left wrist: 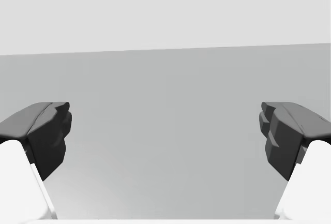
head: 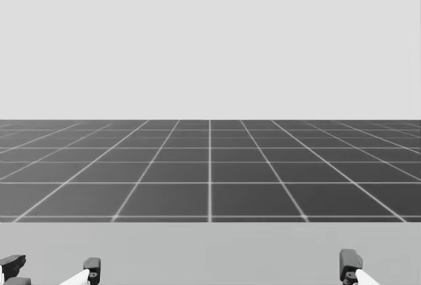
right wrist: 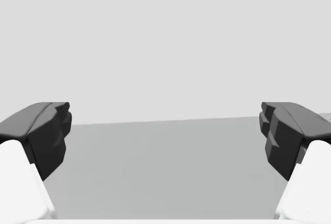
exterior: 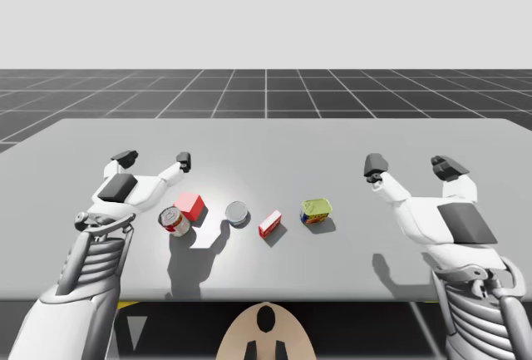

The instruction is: Find the red cube and pick it up.

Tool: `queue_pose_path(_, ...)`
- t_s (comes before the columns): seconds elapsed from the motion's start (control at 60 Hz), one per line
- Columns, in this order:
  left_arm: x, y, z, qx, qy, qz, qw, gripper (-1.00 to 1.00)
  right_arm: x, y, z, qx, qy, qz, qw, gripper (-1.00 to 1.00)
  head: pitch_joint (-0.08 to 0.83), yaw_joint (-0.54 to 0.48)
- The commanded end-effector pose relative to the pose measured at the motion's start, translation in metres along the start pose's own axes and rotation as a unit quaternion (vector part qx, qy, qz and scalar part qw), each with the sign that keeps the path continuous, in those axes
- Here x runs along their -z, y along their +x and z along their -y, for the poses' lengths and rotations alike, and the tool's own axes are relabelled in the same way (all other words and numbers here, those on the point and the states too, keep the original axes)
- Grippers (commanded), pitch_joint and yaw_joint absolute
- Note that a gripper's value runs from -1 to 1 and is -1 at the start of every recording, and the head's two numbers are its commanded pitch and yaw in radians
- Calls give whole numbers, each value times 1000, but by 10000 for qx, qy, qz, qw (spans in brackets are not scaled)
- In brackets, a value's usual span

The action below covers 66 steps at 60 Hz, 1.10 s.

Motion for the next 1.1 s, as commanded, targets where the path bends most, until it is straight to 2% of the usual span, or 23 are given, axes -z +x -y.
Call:
queue_pose_path(0.017, 0, 0, 0, 16, 2, 0, 10000, -1000, -3, -2, -2, 58, -227, 44, 9997, -1000, -1, -2)
queue_pose_path(0.067, 0, -1, 0, 17, 1, 1, 10000, -1000, -1, -2, -2, 98, -25, -23, 9999, -1000, 5, -1)
queue_pose_path(0.217, 0, 0, 0, 14, -1, -3, 10000, -1000, 0, -2, -2, 77, -57, -73, 9999, -1000, 54, 2)
queue_pose_path(0.483, 2, -1, -1, 63, 28, -11, 10000, -1000, 1, -4, -3, 32, -68, -136, 9999, -1000, 290, 44)
queue_pose_path(0.75, 3, -2, -2, 99, 55, -32, 9999, -1000, 2, -6, -3, -20, -41, -191, 9998, -1000, 490, 178)
queue_pose_path(0.95, 4, -2, -3, 92, 78, -45, 9999, -1000, 1, -7, -3, -34, -8, -250, 9997, -1000, 575, 299)
queue_pose_path(1.1, 4, -2, -3, 79, 84, -59, 9999, -1000, 1, -8, -3, -43, 28, -290, 9996, -1000, 612, 340)
